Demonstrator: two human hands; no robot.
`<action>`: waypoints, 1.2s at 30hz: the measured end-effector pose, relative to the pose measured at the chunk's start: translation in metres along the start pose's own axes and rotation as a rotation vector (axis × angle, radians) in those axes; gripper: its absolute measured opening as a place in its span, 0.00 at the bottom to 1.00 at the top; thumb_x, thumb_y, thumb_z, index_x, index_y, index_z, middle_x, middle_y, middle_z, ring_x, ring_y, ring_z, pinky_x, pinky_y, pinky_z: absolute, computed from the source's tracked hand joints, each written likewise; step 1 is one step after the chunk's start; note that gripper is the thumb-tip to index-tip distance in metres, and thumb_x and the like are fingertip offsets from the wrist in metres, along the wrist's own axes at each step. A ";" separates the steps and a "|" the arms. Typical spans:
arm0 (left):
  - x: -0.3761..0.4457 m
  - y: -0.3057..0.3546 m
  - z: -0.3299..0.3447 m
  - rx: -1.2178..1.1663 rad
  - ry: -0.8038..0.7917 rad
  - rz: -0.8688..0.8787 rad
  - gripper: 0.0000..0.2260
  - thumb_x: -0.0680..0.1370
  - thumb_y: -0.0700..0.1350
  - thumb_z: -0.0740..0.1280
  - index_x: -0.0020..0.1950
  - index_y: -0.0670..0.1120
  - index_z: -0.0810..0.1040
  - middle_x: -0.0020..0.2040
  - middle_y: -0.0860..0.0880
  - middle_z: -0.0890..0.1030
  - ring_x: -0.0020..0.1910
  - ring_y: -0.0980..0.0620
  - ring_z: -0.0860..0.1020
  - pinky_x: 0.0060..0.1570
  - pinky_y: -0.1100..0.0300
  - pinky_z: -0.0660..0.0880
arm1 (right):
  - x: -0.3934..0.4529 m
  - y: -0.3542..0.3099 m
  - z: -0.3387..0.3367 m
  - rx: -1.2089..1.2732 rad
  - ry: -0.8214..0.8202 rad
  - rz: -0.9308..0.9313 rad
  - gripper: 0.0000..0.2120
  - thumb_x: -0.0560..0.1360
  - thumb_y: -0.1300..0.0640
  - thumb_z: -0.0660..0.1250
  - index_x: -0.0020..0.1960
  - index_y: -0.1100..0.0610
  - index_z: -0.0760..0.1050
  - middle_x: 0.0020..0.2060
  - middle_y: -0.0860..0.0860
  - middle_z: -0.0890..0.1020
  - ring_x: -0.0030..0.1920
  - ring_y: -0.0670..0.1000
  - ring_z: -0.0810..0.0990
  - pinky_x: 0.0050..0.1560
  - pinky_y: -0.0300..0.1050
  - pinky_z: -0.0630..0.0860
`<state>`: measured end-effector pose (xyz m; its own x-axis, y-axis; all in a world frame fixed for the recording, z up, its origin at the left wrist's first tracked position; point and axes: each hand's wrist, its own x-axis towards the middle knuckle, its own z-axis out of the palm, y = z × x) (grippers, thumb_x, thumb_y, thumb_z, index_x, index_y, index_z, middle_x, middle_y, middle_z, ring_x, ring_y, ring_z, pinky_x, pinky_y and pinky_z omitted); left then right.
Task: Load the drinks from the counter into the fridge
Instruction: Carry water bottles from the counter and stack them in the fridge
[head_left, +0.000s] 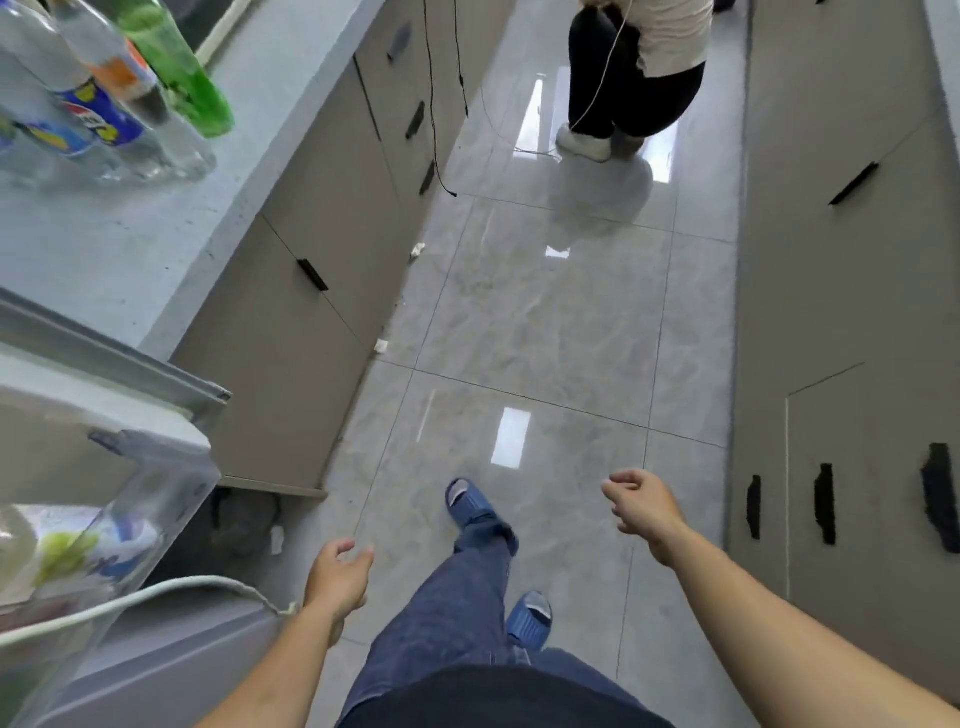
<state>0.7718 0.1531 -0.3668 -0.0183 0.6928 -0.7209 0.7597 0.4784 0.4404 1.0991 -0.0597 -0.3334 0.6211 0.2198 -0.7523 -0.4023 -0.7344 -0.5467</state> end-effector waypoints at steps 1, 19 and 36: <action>0.005 0.002 0.002 -0.006 0.009 -0.023 0.15 0.80 0.44 0.66 0.66 0.45 0.72 0.49 0.43 0.78 0.44 0.44 0.77 0.44 0.52 0.78 | 0.011 -0.019 0.004 -0.012 -0.022 -0.018 0.12 0.76 0.57 0.68 0.58 0.57 0.75 0.44 0.52 0.78 0.39 0.53 0.76 0.38 0.45 0.74; 0.104 0.199 -0.011 -0.392 0.133 -0.094 0.15 0.79 0.45 0.68 0.65 0.46 0.74 0.50 0.47 0.78 0.42 0.52 0.77 0.33 0.61 0.75 | 0.152 -0.255 0.044 -0.503 -0.157 -0.140 0.09 0.78 0.57 0.68 0.56 0.57 0.75 0.43 0.55 0.81 0.41 0.54 0.78 0.38 0.47 0.76; 0.096 0.254 0.011 -0.599 0.431 -0.530 0.15 0.79 0.47 0.69 0.64 0.43 0.75 0.55 0.37 0.82 0.55 0.37 0.81 0.56 0.45 0.78 | 0.234 -0.457 0.168 -0.810 -0.548 -0.355 0.06 0.75 0.59 0.69 0.52 0.58 0.78 0.34 0.53 0.81 0.30 0.52 0.75 0.33 0.43 0.73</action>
<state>0.9700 0.3352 -0.3297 -0.6020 0.3857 -0.6991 0.1190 0.9091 0.3991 1.3153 0.4354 -0.3208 0.1436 0.6202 -0.7711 0.4420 -0.7374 -0.5108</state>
